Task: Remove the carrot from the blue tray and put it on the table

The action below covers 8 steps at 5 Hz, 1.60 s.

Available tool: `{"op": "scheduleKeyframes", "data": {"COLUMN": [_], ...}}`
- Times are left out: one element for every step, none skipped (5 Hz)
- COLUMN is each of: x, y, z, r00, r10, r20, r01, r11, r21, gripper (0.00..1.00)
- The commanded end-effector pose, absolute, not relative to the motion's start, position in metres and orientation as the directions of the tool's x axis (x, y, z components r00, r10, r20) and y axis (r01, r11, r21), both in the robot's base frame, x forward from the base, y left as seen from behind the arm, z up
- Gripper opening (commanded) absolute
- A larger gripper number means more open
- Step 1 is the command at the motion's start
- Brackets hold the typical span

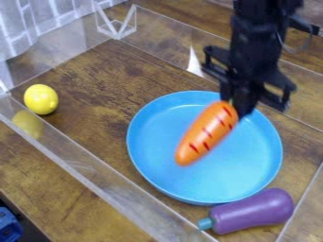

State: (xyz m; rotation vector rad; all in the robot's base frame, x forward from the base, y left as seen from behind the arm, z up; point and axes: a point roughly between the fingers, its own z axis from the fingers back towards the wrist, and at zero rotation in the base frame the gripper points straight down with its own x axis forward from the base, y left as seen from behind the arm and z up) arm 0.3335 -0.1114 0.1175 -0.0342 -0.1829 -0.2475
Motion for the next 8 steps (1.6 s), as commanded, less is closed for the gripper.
{"op": "scheduleKeyframes", "data": {"x": [0.335, 0.328, 0.314, 0.309, 0.303, 0.296, 0.295, 0.295], "y": [-0.094, -0.096, -0.108, -0.117, -0.123, -0.126, -0.131, -0.135], "z": [0.16, 0.158, 0.153, 0.146, 0.139, 0.132, 0.122, 0.109], "r00": [0.945, 0.945, 0.944, 0.944, 0.944, 0.948, 0.949, 0.949], "r10": [-0.159, -0.149, -0.17, -0.182, -0.189, -0.193, -0.2, -0.207], "r20": [0.286, 0.292, 0.283, 0.275, 0.27, 0.254, 0.245, 0.237], "r01": [0.169, 0.161, 0.182, 0.195, 0.202, 0.207, 0.213, 0.218], "r11": [0.986, 0.987, 0.983, 0.981, 0.979, 0.978, 0.977, 0.976], "r21": [-0.008, -0.016, -0.018, -0.019, -0.021, -0.027, -0.025, -0.021], "gripper": [0.0, 0.0, 0.0, 1.0, 0.0, 1.0, 1.0, 1.0]}}
